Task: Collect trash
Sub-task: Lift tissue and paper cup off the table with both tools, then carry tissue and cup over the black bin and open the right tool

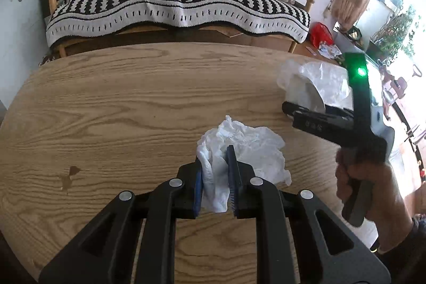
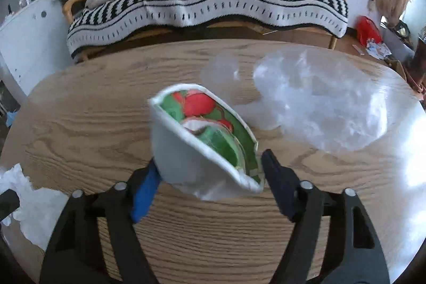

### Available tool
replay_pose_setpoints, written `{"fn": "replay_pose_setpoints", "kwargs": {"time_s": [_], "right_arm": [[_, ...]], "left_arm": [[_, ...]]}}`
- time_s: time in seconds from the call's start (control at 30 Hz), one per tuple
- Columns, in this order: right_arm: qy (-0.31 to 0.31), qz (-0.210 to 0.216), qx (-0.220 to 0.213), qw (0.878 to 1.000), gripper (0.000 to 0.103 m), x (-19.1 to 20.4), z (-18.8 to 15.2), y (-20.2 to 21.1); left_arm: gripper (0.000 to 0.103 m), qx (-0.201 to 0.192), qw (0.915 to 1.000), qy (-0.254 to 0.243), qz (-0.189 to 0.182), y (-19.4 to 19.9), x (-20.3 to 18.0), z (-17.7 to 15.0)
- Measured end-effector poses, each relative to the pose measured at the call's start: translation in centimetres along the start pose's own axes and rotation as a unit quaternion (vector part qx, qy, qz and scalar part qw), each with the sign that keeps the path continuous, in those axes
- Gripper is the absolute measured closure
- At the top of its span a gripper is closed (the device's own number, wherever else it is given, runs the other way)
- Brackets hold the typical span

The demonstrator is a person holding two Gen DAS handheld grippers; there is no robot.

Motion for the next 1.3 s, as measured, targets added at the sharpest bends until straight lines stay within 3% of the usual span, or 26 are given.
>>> {"fn": "replay_pose_setpoints", "kwargs": {"time_s": [0.27, 0.53, 0.73, 0.87, 1.03, 1.3], "right_arm": [[-0.067, 0.007, -0.042, 0.997, 0.036, -4.6, -5.3, 9.5], [-0.127, -0.030, -0.059, 0.990, 0.035, -10.9, -11.9, 18.6], [-0.152, -0.075, -0.076, 0.983, 0.035, -16.6, -16.3, 25.5], [-0.188, -0.114, -0.085, 0.972, 0.035, -21.8, -20.4, 30.3], [-0.246, -0.166, -0.084, 0.951, 0.035, -28.5, -26.7, 35.9], [-0.329, -0.199, -0.072, 0.920, 0.035, -36.0, -36.1, 41.2]], "left_arm": [[0.088, -0.016, 0.9991, -0.035, -0.016, 0.8, -3.0, -0.1], [0.088, -0.033, 0.9955, -0.065, -0.060, 2.3, -9.0, -0.4], [0.088, -0.045, 0.9894, -0.089, -0.106, 3.6, -15.7, -1.2], [0.088, -0.050, 0.9825, -0.113, -0.139, 4.0, -21.3, -2.6], [0.088, -0.050, 0.9670, -0.165, -0.188, 4.7, -29.0, -5.6], [0.088, -0.037, 0.9416, -0.230, -0.243, 5.5, -38.3, -10.8]]}}
Point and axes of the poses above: each gripper's, at about its wrist camera, not at the fingertips, and y roughly against the way its jaws point, x to its left, z to its top, the point moved 4 cm from there along -y, roughly the way its jaws point, and after that the axes turned 5 degrees about z, right-handed, at the moved point
